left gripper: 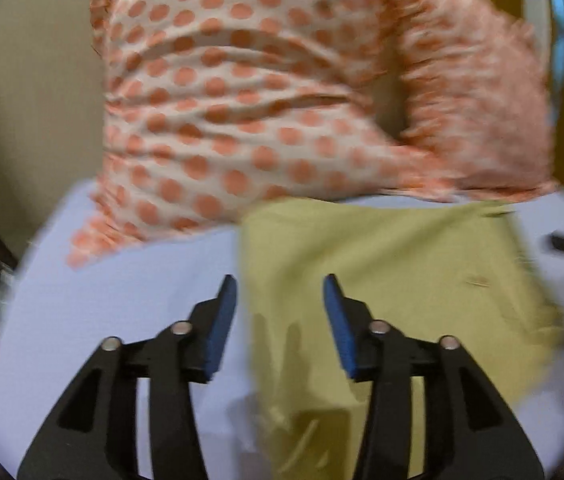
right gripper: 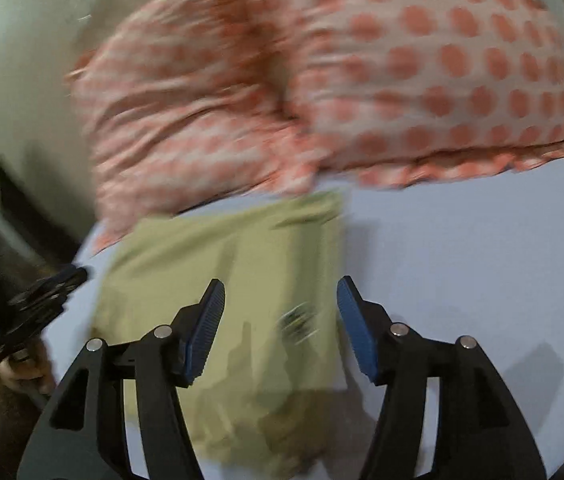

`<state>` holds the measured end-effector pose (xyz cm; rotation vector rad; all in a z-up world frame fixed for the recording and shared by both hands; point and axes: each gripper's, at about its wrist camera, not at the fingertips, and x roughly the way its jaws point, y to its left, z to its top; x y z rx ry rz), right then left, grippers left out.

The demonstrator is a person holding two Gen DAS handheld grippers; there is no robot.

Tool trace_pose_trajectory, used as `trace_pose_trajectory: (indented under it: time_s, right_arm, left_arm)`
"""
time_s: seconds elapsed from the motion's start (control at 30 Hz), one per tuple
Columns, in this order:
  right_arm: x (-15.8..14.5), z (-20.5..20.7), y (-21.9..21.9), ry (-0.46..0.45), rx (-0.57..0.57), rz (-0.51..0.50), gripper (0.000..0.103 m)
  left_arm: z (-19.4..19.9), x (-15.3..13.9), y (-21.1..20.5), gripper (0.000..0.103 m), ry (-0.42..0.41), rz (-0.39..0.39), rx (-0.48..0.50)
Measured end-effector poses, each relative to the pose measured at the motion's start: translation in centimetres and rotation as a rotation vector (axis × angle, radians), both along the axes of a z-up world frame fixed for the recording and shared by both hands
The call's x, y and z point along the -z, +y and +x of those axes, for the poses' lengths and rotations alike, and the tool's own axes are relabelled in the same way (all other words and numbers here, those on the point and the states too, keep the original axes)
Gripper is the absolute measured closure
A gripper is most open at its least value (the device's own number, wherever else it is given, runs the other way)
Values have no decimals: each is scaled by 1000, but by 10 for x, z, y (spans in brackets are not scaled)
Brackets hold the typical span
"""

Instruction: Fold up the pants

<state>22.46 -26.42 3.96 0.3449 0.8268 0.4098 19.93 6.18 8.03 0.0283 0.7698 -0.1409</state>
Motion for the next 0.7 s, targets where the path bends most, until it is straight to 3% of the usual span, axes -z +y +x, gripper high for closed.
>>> trace_pose_trajectory:
  time_s: [0.07, 0.1, 0.17, 0.27, 0.33, 0.43, 0.47, 0.57, 0.7]
  right_arm:
    - [4, -5, 14, 24, -63, 23, 37]
    - [13, -4, 24, 71, -89, 29, 33]
    - [25, 0, 36, 124, -88, 5, 30]
    - [29, 2, 38, 136, -76, -5, 27]
    - [17, -18, 37, 127, -8, -86, 26]
    - [-2, -64, 43, 51, 12, -163, 3]
    - [-5, -81, 48, 35, 27, -201, 1]
    - [1, -121, 68, 13, 37, -290, 1]
    - [25, -139, 89, 68, 35, -309, 1]
  left_arm:
    - [-8, 10, -17, 49, 52, -54, 60]
    - [-8, 23, -29, 48, 118, -71, 93]
    - [0, 49, -47, 45, 200, -53, 99]
    - [3, 57, -58, 40, 174, 14, 73]
    - [-7, 48, -56, 34, 176, 21, 39]
    - [-55, 30, -45, 9, 135, 45, -2]
    - [-70, 29, -43, 5, 130, 71, -21]
    - [-107, 39, -33, 4, 161, 98, -33]
    - [-123, 59, -31, 4, 213, 115, -33]
